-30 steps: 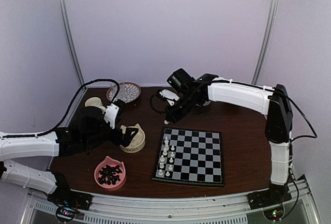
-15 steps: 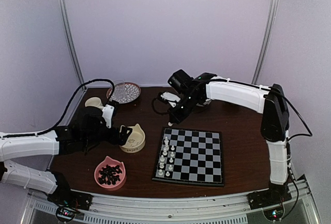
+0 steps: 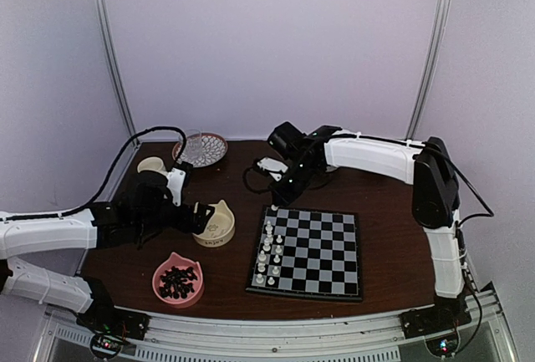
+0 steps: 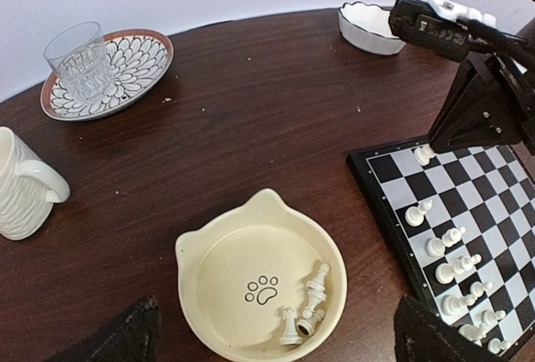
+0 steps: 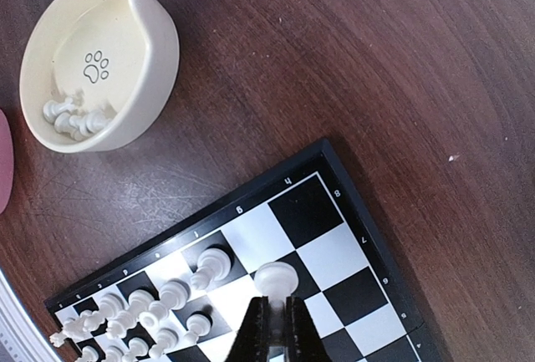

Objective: Set up the chess pieces on the board
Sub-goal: Place the knight on b1.

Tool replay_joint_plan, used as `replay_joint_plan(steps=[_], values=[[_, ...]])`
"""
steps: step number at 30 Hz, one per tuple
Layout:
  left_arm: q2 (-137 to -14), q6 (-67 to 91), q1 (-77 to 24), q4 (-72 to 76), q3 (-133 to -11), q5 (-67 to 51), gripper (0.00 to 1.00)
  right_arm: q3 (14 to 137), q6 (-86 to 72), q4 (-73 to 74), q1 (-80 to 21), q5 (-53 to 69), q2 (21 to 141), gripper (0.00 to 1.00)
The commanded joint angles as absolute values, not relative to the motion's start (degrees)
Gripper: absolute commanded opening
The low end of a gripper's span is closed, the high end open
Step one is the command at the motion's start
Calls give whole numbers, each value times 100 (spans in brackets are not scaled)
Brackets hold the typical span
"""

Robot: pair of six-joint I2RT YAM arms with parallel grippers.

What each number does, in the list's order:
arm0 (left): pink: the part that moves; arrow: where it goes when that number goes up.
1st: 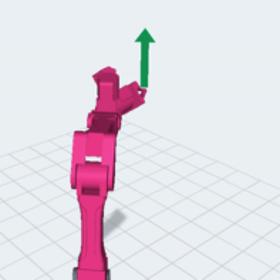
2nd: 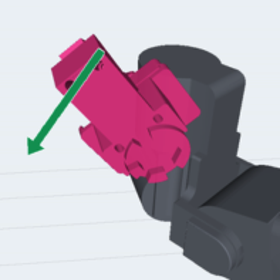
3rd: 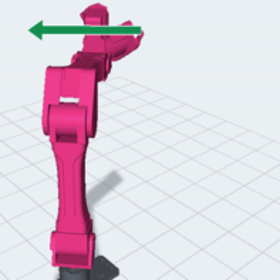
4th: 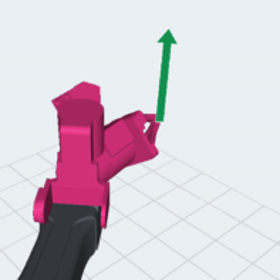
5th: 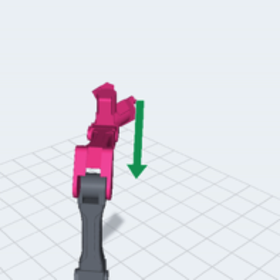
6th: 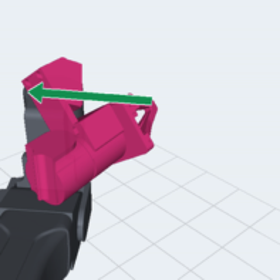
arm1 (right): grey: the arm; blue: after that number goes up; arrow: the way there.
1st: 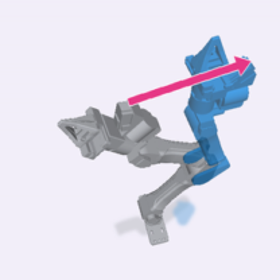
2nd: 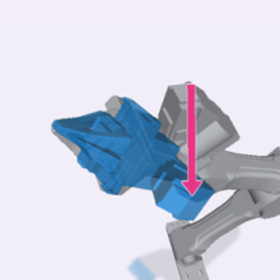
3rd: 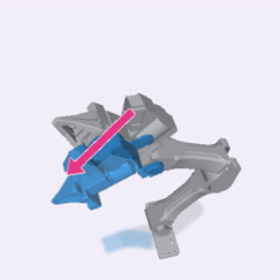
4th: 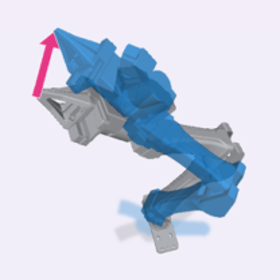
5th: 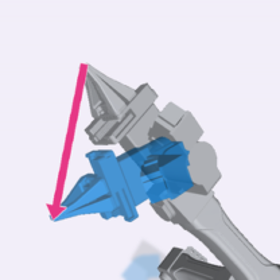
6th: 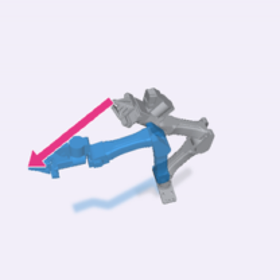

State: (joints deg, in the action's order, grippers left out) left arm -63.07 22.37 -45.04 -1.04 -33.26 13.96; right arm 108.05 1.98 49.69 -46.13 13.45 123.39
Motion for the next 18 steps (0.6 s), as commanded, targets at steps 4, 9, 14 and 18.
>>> replay_joint_plan(steps=[4,9,14,18], values=[[-6460,2303,-4465,35,-3548,1293,98,10976,296,4927,-4720,1175,12636,1],[-6514,2303,-4465,35,-3585,1254,98,11032,322,4943,-4765,1133,12721,2],[-6567,2299,-4463,-138,-3610,1235,97,11106,360,5032,-4806,1102,12819,2],[-6622,2303,-4464,-169,-3647,1209,97,11126,369,5049,-4825,1063,12853,3]])
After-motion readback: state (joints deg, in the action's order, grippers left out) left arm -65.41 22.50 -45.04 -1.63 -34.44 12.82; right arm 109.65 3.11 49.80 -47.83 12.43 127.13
